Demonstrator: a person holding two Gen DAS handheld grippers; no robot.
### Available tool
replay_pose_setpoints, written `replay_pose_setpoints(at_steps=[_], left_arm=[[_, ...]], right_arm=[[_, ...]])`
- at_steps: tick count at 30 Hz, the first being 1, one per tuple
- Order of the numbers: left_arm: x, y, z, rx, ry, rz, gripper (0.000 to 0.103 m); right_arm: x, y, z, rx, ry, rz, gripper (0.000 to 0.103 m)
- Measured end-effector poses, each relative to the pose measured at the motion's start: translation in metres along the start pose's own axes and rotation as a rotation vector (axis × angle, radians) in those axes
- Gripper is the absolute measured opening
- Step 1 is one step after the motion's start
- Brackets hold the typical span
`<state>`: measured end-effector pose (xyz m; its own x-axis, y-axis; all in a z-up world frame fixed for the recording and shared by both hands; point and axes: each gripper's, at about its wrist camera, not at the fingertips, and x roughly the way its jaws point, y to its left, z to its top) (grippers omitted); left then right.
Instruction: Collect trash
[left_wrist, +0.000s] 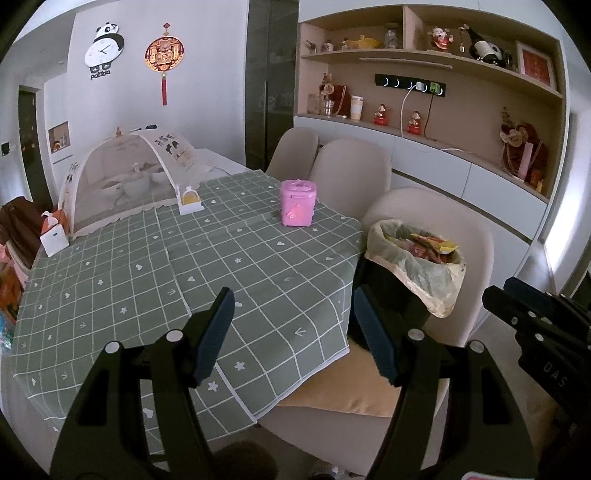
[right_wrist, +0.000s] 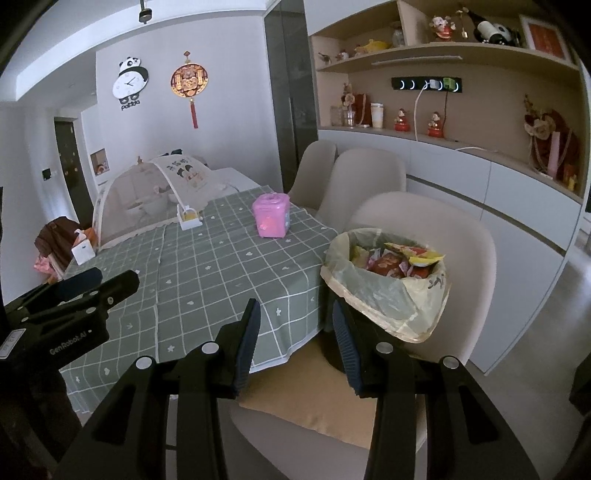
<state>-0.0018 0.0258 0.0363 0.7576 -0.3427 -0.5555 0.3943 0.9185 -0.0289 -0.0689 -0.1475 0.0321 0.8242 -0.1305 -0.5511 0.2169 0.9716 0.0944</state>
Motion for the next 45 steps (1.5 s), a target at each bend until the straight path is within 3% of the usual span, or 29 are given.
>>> replay_pose_setpoints(at_steps=[45], left_arm=[[0.002,-0.017,0.002,0.011,0.005,-0.012,0.063]], right_arm=[[0.002,-0.010,0.000,0.020,0.003,-0.008,0.039]])
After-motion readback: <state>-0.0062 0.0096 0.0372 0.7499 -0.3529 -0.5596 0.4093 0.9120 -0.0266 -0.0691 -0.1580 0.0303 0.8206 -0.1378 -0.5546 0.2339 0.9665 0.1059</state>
